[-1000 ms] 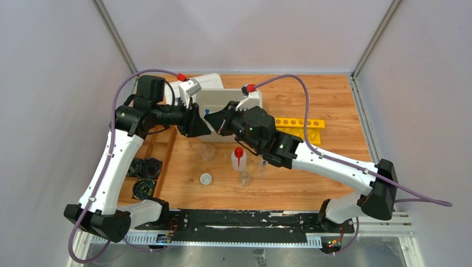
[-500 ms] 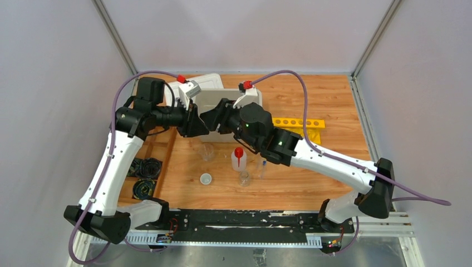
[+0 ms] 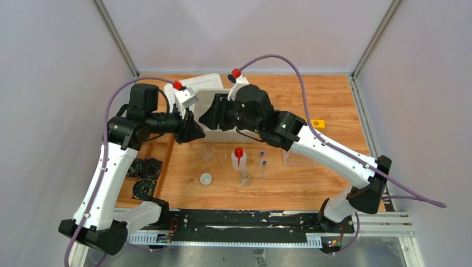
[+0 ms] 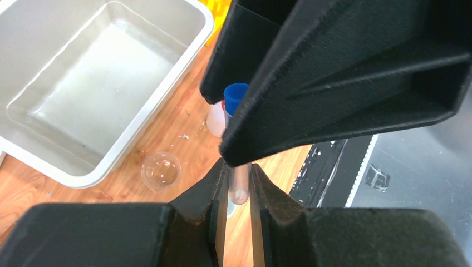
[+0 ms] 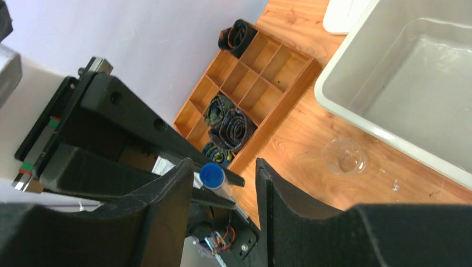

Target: Organize the chemistry lab equipment

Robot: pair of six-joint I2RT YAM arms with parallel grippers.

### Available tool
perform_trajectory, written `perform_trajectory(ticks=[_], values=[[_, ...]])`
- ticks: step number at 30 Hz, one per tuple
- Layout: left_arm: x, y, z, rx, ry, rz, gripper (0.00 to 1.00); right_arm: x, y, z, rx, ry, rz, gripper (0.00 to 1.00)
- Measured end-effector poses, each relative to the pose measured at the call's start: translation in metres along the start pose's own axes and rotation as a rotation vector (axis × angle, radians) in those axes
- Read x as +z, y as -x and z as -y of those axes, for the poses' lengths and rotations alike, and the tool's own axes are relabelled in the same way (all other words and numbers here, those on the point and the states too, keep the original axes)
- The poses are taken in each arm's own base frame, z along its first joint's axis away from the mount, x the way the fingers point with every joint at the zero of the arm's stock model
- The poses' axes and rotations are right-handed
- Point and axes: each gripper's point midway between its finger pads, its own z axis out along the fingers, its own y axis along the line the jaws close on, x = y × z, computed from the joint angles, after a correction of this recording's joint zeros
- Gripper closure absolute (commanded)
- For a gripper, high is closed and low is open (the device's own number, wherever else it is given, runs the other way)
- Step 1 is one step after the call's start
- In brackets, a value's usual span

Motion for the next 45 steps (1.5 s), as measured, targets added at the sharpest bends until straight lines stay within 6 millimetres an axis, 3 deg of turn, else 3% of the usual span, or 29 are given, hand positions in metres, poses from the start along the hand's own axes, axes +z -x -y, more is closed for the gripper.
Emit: perform_trajectory(ticks=[4,8,16,19,20,21,22,25,30,35,37,40,45], values=[[0.000,0.000,0.000,0.008,0.000,0.000,1.00,-0.004,-0.004,-0.005,-0.022,0.019,-0.038,0.54],[-0.001,0.000,0.001,0.011,0.000,0.002,1.00,-0.002,-0.002,-0.008,-0.032,0.028,-0.045,0.62],[-0.002,-0.005,0.002,0.019,0.007,-0.004,0.99,0.008,-0.009,-0.008,-0.061,0.029,-0.089,0.97],[-0.002,-0.005,0.001,0.025,0.012,-0.007,0.62,0.007,-0.011,-0.008,-0.078,0.028,-0.101,1.00],[-0.002,-0.006,0.001,0.027,0.014,-0.007,0.43,0.006,-0.011,-0.007,-0.083,0.026,-0.103,1.00],[-0.002,-0.006,0.000,0.030,0.019,-0.009,0.07,0.005,-0.011,-0.005,-0.092,0.023,-0.105,1.00],[-0.002,-0.006,-0.001,0.031,0.026,-0.011,0.01,0.002,-0.012,-0.002,-0.100,0.012,-0.116,1.00],[-0.003,-0.008,-0.007,0.025,0.057,-0.020,0.00,-0.011,-0.010,0.014,-0.132,-0.038,-0.129,1.00],[-0.004,-0.010,-0.016,0.010,0.112,-0.036,0.00,-0.067,0.010,0.072,-0.209,-0.233,-0.041,1.00],[-0.008,-0.008,-0.026,0.005,0.180,-0.041,0.00,-0.143,0.019,0.147,-0.268,-0.498,0.104,1.00],[-0.010,-0.007,-0.028,-0.002,0.200,-0.041,0.00,-0.165,0.007,0.182,-0.272,-0.607,0.121,1.00],[-0.010,-0.008,-0.032,-0.010,0.219,-0.047,0.00,-0.184,-0.020,0.226,-0.282,-0.739,0.107,1.00],[-0.008,-0.011,-0.038,-0.030,0.238,-0.067,0.00,-0.188,-0.075,0.279,-0.314,-0.852,0.013,1.00]])
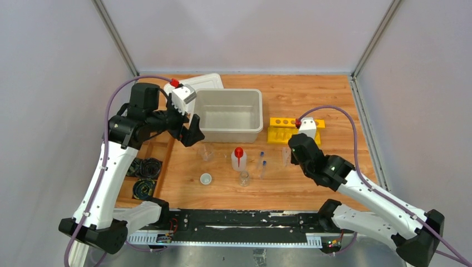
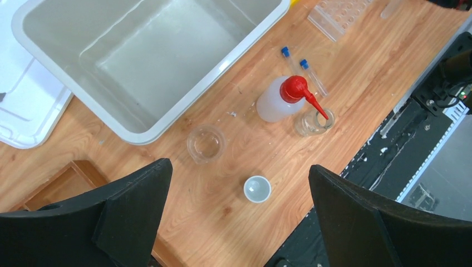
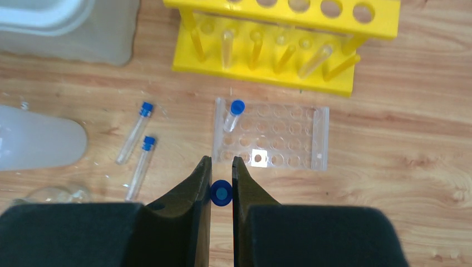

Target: Organize the chemistry lab equipment

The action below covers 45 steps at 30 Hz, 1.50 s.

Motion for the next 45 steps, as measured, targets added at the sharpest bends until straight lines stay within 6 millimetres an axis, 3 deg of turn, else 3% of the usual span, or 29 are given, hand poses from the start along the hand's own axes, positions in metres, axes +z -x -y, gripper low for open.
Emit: perform_trajectory(ticks=[3,13,31,45], values=[[0.002,-0.001,-0.003,-0.008,0.011,-0.011,0.00,0.011,-0.024,0.005,-0.018,-0.020,-0.018,1.00],[0.001,-0.003,-0.005,-0.012,0.023,-0.022,0.00,0.037,-0.044,0.000,0.018,-0.021,0.045,1.00],[0.001,-0.004,-0.007,-0.014,0.033,-0.029,0.00,0.057,-0.045,0.000,0.036,-0.052,0.147,1.00],[0.001,-0.004,-0.006,-0.014,0.032,-0.029,0.00,0.062,-0.064,0.008,0.015,-0.077,0.125,1.00]])
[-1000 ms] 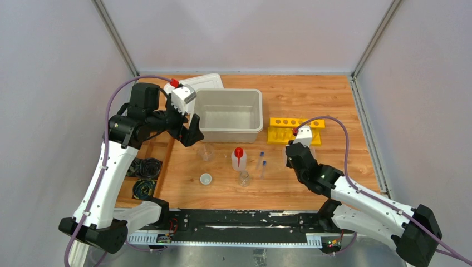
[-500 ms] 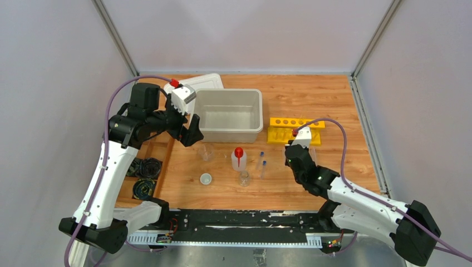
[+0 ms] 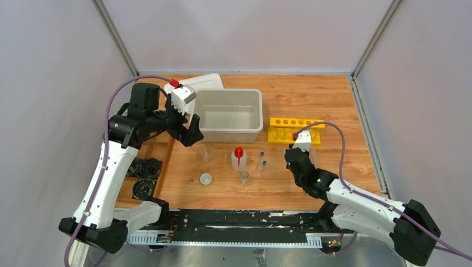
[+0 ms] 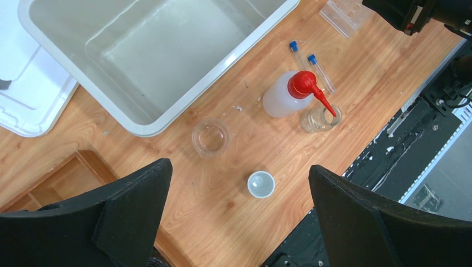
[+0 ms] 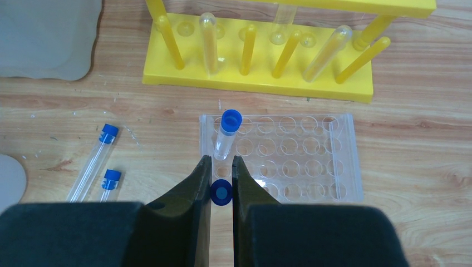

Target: Organize the chemistry lab equipment

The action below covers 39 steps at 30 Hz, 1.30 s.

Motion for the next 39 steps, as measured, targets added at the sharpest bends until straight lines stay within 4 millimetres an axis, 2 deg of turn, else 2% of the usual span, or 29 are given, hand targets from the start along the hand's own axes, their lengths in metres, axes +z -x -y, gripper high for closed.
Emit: perform_trajectory(ticks=[13,19,22,27,30,34,36,39], values=[[0.000,0.000,0.000,0.000,0.000,0.000,0.00,0.007,-0.018,0.001,0.005,-0.020,-0.020,1.00],[-0.001,0.002,0.000,0.003,0.001,0.005,0.00,0.010,-0.018,-0.002,0.043,-0.020,-0.016,1.00],[-0.001,0.002,0.000,0.003,0.001,0.005,0.00,0.010,-0.018,-0.003,0.061,-0.024,-0.017,0.90],[-0.001,0.002,0.000,0.004,0.001,0.006,0.00,0.005,-0.018,0.000,0.072,-0.032,-0.044,0.54],[-0.002,0.003,0.000,0.004,0.002,0.007,0.00,-0.003,-0.010,0.002,0.085,-0.034,-0.053,0.43],[-0.003,0.005,0.001,0.008,0.002,0.014,0.00,-0.017,0.024,0.001,0.140,-0.015,-0.019,0.38],[-0.003,0.006,0.001,0.009,0.003,0.016,0.00,-0.023,0.042,-0.002,0.165,0.004,0.002,0.41],[-0.003,0.006,0.001,0.009,0.003,0.016,0.00,-0.031,0.067,-0.010,0.193,0.039,0.015,0.53]])
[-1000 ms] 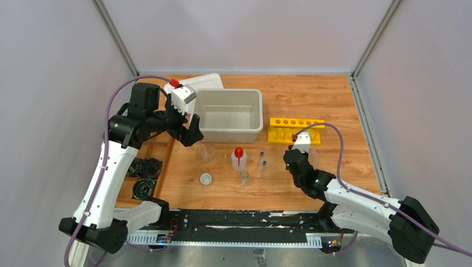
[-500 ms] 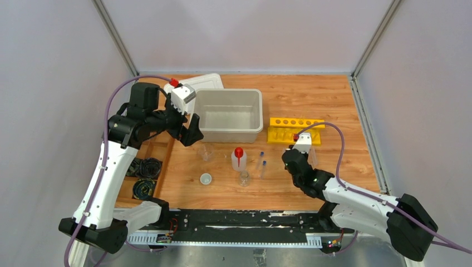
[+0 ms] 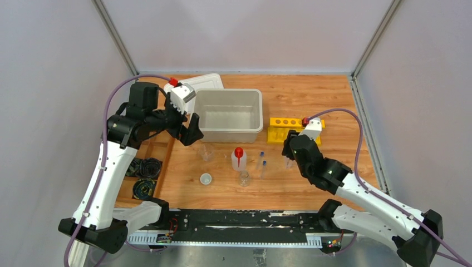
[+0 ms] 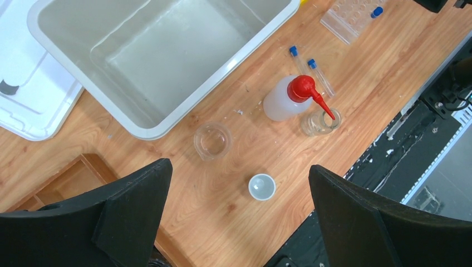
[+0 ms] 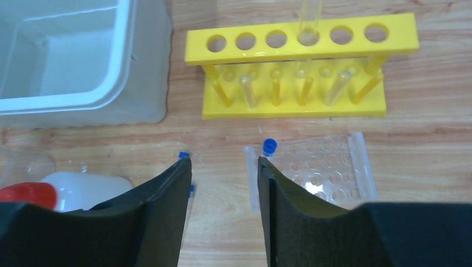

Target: Organize the chemistry lab equipment

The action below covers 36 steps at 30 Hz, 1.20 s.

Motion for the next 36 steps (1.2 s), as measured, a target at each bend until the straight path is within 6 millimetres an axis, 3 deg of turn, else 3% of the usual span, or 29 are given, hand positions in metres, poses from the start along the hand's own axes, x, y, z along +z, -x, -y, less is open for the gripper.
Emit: perform_trajectory(ticks=[3,6,13,16,19,29,36], values=[[0.000,0.000,0.000,0.000,0.000,0.000,0.00,0.000,0.007,-0.016,0.005,0.038,-0.033,0.55],[0.000,0.001,0.000,0.001,0.001,0.001,0.00,0.008,-0.006,-0.036,-0.019,0.077,-0.125,0.55],[-0.002,0.004,0.000,0.007,0.003,0.012,0.00,0.032,-0.081,-0.073,-0.085,0.102,-0.453,0.55],[-0.003,0.005,0.000,0.008,0.004,0.013,0.00,0.036,-0.112,-0.074,-0.105,0.083,-0.559,0.55],[-0.003,0.005,0.000,0.012,0.004,0.014,0.00,0.037,-0.130,-0.071,-0.113,0.063,-0.618,0.56],[-0.004,0.005,0.000,0.026,0.006,0.017,0.00,0.046,-0.160,-0.066,-0.139,0.008,-0.692,0.60],[-0.005,0.006,0.000,0.030,0.006,0.020,0.00,0.051,-0.160,-0.067,-0.130,-0.003,-0.678,0.78]])
